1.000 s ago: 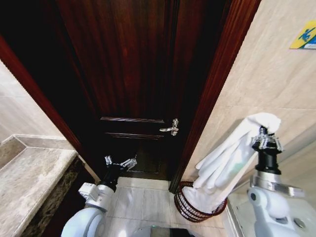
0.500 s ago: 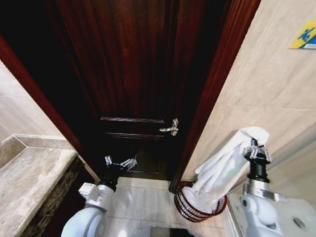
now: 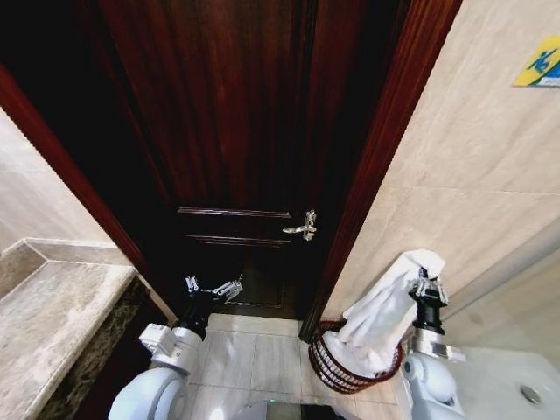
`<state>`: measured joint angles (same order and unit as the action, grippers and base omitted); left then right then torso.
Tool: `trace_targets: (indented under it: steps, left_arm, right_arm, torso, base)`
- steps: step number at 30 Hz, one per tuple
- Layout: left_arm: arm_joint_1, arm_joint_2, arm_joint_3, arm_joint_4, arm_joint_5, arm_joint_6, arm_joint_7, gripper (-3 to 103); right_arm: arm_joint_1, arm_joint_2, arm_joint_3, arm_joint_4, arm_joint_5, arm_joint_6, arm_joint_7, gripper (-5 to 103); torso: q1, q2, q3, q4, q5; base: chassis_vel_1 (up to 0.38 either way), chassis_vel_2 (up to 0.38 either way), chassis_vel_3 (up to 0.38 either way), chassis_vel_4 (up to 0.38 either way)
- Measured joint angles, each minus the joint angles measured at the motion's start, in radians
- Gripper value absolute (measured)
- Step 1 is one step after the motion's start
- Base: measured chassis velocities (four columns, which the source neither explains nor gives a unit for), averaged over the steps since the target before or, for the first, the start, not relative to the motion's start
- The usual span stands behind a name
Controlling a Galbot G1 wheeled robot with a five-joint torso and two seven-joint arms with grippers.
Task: Discard the used towel into the hamper.
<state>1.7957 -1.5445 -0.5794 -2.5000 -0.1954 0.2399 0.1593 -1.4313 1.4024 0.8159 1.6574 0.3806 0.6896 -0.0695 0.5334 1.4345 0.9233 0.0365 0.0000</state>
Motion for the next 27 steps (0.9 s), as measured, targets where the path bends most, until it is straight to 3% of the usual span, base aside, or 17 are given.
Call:
trace_targets:
  steps: [13, 21, 27]
  left_arm:
    - [0.000, 0.000, 0.000, 0.000, 0.000, 0.000, 0.000, 100]
    - [0.000, 0.000, 0.000, 0.000, 0.000, 0.000, 0.000, 100]
    - [0.000, 0.000, 0.000, 0.000, 0.000, 0.000, 0.000, 100]
  right_arm:
    - [0.003, 0.033, -0.060, -0.112, -0.028, 0.038, 0.018, 12]
    - [-0.008, 0.010, -0.083, -0.180, 0.004, 0.069, 0.025, 12]
    - [-0.069, 0.035, -0.142, -0.128, 0.006, 0.079, 0.035, 12]
  torso:
    - [0.000, 0.000, 0.000, 0.0000, 0.0001]
    - [0.000, 0.000, 0.000, 0.0001, -0.0002]
    - [0.000, 0.000, 0.000, 0.0001, 0.0002]
  base:
    - [0.000, 0.000, 0.000, 0.000]
    - [0.000, 0.000, 0.000, 0.000]
    - [0.000, 0.000, 0.000, 0.000]
